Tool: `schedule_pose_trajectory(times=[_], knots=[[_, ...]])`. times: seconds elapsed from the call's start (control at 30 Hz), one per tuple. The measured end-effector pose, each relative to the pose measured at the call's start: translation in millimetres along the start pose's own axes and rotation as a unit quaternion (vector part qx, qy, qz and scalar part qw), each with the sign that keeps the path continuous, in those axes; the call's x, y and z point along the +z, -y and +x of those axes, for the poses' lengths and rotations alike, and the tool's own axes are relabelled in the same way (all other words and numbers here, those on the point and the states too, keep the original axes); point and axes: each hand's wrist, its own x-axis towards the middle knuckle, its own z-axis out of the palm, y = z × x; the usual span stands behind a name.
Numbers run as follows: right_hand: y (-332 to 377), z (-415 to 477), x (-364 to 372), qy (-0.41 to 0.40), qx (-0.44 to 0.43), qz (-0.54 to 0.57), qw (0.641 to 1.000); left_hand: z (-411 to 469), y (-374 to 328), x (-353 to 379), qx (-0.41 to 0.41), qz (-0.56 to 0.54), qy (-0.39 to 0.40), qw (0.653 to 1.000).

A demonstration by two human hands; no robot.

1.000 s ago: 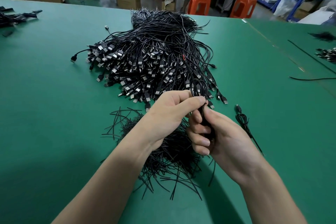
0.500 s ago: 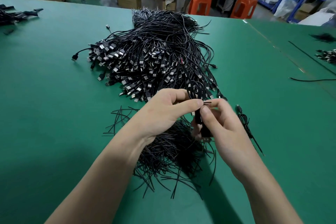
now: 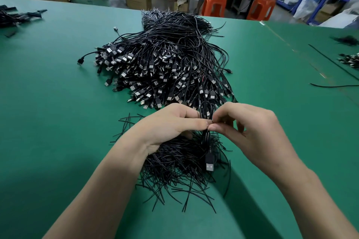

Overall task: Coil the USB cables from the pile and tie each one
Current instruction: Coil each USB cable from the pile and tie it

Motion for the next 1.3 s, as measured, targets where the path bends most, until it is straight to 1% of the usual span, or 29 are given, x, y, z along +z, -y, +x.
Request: schedule_pose_trajectory(times=[0.13,0.27,0.37,0.43,0.47,0.53,0.6,0.67,0.7,0.77,0.83,0.9,0.97,1.07,1.2,1.23,1.3], knots=[[-1,1,-6,0.046,0.004,-0.059,0.997,0,0,3,-0.018,0.008,0.014,1.000],[-2,-2,-8,0.055,0.013,-0.073,0.996,1,0,4,-0.022,0.006,0.017,1.000],[-1,-4,-3,0.031,0.080,0.002,0.996,2,2,5,-0.008,-0.017,0.010,1.000],[0,-6,4,-0.017,0.130,0.071,0.989,2,2,7,0.013,-0.040,-0.017,0.999],[0,-6,8,-0.037,0.165,0.114,0.979,2,2,9,0.033,-0.035,-0.039,0.998],[3,-7,14,-0.072,0.237,0.228,0.941,4,-1,13,0.095,-0.002,-0.090,0.991],[8,-7,18,-0.110,0.291,0.343,0.887,8,-2,18,0.159,0.040,-0.157,0.974],[13,-5,20,-0.127,0.329,0.435,0.829,8,-3,23,0.217,0.092,-0.217,0.947],[15,-3,21,-0.128,0.346,0.471,0.802,8,-3,24,0.236,0.106,-0.230,0.938],[18,-1,22,-0.127,0.374,0.524,0.755,6,-1,26,0.241,0.106,-0.232,0.936],[21,2,23,-0.125,0.391,0.547,0.729,5,-1,25,0.231,0.075,-0.212,0.947],[23,4,23,-0.129,0.397,0.543,0.729,5,-2,25,0.228,0.040,-0.186,0.955],[25,5,23,-0.141,0.401,0.523,0.738,4,-4,24,0.231,0.022,-0.168,0.958],[25,6,21,-0.162,0.402,0.487,0.758,4,-6,22,0.211,-0.059,-0.141,0.965],[27,6,24,-0.185,0.378,0.405,0.812,7,-4,23,0.204,-0.030,-0.173,0.963],[27,6,25,-0.192,0.375,0.389,0.819,8,-3,23,0.206,-0.031,-0.176,0.962],[28,5,25,-0.192,0.376,0.392,0.817,8,-2,21,0.204,-0.044,-0.191,0.959]])
